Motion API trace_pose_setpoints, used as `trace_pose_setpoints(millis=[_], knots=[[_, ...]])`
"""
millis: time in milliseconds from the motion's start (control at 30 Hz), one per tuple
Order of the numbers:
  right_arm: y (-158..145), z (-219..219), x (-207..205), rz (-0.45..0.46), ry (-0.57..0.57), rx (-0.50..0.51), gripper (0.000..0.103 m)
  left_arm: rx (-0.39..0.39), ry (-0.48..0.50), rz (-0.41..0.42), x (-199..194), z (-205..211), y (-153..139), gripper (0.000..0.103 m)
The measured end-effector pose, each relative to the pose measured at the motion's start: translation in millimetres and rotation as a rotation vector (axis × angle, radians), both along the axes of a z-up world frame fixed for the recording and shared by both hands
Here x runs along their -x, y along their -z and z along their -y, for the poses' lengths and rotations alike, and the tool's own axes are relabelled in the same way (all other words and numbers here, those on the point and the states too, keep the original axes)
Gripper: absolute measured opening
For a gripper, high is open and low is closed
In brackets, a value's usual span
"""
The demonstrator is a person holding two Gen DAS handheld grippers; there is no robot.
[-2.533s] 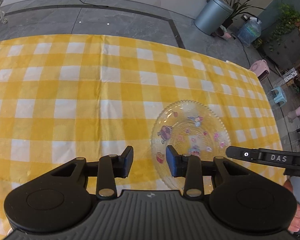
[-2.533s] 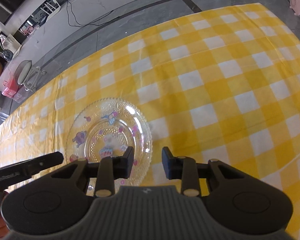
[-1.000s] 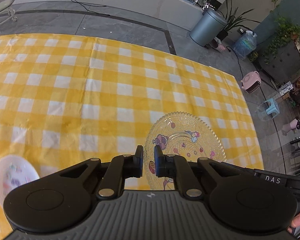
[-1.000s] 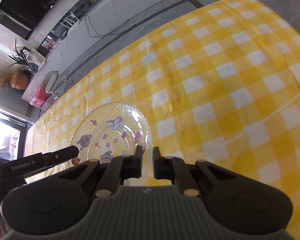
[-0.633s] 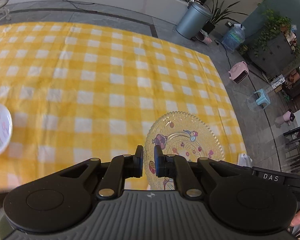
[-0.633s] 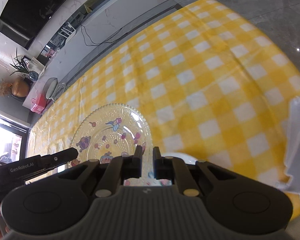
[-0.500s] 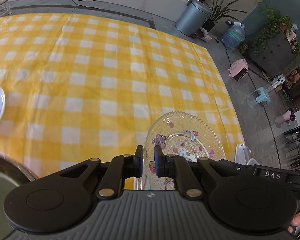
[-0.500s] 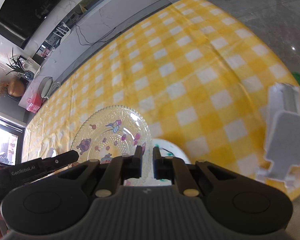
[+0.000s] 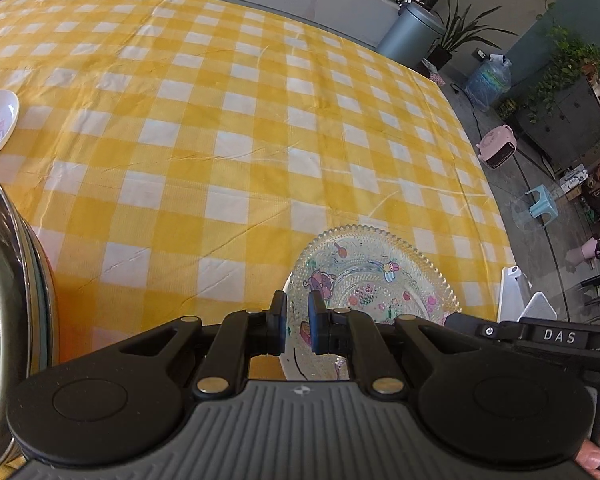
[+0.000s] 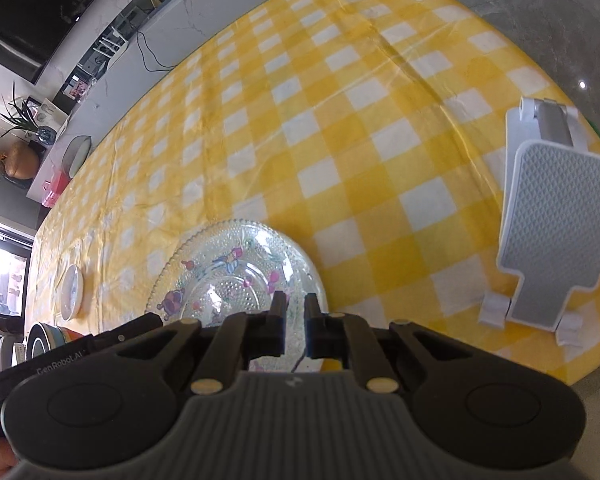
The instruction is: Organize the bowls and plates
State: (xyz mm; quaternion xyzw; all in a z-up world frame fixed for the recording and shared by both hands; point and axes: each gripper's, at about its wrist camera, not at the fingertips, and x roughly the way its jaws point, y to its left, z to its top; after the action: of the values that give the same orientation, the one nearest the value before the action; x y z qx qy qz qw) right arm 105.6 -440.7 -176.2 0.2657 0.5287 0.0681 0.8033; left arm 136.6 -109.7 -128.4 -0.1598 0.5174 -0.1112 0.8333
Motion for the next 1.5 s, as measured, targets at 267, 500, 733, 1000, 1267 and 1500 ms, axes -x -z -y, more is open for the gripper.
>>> trace_pose_setpoints(millis=[267,500,733,1000,1267,1500], knots=[[4,-12,-1,0.021,-0.008,0.057,0.008,-0.018,-0.023,0.022,3,0,3,0.011],[5,-15,0,0.013,-0.015,0.082,0.008,-0.025,-0.013,0.021,5,1,6,0.011],[5,-16,0,0.014,-0.021,0.092,0.008,-0.025,-0.015,0.021,3,0,7,0.011],[3,-25,1,0.025,-0.043,0.133,0.008,-0.033,-0.021,0.017,3,0,9,0.012],[5,-28,2,0.022,-0.045,0.134,0.008,-0.060,-0.009,0.024,3,3,9,0.013],[3,-31,2,0.026,-0.052,0.153,0.009,-0.134,0.032,0.046,3,14,5,0.014]])
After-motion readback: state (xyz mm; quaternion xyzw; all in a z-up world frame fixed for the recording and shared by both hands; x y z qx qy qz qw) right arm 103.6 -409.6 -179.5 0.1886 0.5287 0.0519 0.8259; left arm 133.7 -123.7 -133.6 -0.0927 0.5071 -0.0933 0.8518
